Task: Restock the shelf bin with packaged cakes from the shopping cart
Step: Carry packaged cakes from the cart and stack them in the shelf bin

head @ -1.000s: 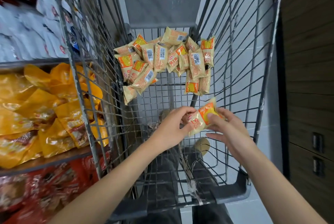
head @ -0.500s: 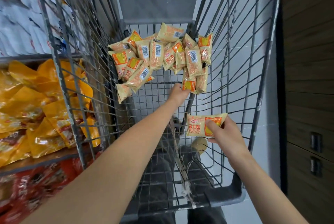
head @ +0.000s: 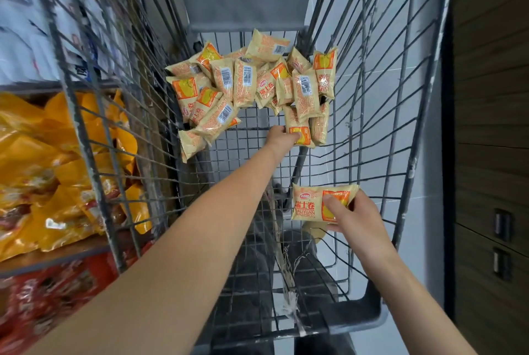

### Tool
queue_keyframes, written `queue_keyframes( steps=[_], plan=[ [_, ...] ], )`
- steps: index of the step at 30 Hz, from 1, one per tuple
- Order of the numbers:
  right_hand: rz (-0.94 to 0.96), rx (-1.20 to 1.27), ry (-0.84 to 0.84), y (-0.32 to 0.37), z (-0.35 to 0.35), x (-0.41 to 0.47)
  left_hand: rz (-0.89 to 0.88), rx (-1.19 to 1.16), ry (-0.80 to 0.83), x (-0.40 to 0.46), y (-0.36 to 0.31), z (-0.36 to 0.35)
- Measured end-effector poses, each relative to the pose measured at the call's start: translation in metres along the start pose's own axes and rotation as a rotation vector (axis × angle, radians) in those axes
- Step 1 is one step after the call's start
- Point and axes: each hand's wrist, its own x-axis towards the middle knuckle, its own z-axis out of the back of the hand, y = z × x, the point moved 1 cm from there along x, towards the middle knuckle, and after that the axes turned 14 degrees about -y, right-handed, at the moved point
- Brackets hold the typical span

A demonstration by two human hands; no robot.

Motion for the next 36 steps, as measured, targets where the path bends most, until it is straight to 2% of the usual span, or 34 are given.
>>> queue_keyframes(
  steps=[6,11,15,21,25,30,36],
  plan=[
    [-0.003,-0.009,0.005,0.004,-0.002,-0.001,0.001,-0.169,-0.066,-0.065,0.017,0.041],
    [0.000,-0.029,-0.033,0.010,-0.002,-0.005,-0.019,-0.367,0.018,-0.126,0.032,0.071],
    [-0.054,0.138,-0.047,0.017,-0.004,-0.008,0.026,-0.468,0.083,-0.151,0.039,0.082],
    [-0.025,0.346,0.032,0.025,-0.014,-0.012,0.120,-0.593,0.130,-0.173,0.038,0.069],
    [-0.027,0.387,0.093,0.025,-0.014,-0.013,0.088,-0.559,0.124,-0.174,0.029,0.066],
    [0.057,0.313,0.139,0.034,-0.016,-0.014,-0.071,-0.516,0.049,-0.177,0.025,0.065],
    [0.059,0.259,0.030,0.037,-0.018,-0.004,-0.060,-0.409,-0.024,-0.157,0.025,0.074]
  ],
)
